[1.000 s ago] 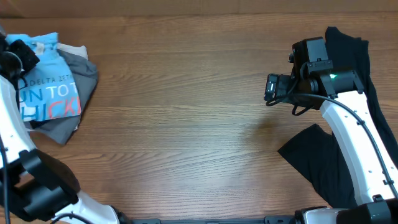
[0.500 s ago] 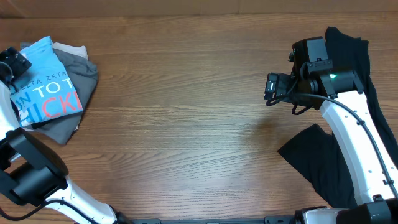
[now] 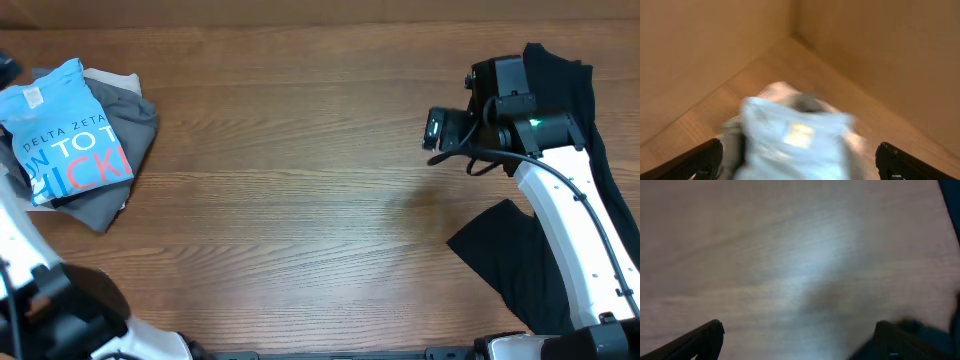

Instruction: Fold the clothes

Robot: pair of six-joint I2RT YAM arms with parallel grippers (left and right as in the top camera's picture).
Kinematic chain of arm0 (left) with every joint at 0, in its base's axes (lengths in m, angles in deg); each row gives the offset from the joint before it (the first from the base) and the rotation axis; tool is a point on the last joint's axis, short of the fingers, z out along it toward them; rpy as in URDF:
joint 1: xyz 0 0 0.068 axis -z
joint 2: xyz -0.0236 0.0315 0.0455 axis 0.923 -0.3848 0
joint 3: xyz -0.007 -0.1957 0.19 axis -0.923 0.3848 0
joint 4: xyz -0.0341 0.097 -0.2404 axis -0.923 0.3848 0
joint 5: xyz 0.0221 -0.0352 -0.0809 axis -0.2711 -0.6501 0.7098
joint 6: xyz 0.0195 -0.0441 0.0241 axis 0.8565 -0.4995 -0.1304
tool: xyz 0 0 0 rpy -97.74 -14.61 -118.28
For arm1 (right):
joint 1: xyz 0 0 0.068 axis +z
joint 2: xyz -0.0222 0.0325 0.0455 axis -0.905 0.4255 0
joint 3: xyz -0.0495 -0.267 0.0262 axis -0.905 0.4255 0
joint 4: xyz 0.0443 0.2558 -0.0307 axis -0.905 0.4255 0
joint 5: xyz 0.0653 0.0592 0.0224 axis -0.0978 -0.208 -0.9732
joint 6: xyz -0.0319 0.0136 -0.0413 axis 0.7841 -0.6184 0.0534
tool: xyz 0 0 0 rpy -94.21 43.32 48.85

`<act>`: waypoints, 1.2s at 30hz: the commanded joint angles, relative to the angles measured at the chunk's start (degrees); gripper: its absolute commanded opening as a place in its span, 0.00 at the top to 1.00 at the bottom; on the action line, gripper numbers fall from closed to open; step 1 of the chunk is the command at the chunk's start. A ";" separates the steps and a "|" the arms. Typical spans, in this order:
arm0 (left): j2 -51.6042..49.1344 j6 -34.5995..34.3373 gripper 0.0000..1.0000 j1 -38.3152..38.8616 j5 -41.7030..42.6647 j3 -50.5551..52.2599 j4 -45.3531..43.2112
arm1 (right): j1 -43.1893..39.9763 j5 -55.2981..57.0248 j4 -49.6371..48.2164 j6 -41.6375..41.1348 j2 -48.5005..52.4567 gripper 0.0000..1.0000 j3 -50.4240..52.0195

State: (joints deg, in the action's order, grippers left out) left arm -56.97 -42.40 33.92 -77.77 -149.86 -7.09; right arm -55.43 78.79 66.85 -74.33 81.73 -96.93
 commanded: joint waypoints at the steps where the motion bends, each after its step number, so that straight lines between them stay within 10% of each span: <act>1: 3.76 2.69 0.00 9.49 2.89 -1.36 4.17 | -0.13 -4.20 -6.82 -0.20 -0.28 0.00 0.13; 8: 3.34 6.32 0.00 28.68 2.08 -1.31 26.80 | -0.20 -5.29 -21.20 1.77 -0.28 0.00 0.11; 19: 4.61 4.11 0.00 33.48 -0.55 -1.18 50.84 | -2.05 -5.33 -4.81 -0.44 -6.54 0.00 0.15; 26: 19.34 4.11 0.00 33.48 -0.87 5.97 44.50 | -2.05 -5.29 -4.28 -1.77 -18.88 0.00 7.52; 36: 58.42 3.69 0.00 33.48 -1.40 42.64 14.01 | -2.03 2.23 -9.44 -1.70 -45.57 0.00 28.70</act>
State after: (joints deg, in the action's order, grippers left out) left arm -6.52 -38.12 67.40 -78.32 -116.73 10.46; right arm -57.29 77.70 55.38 -75.81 39.44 -70.35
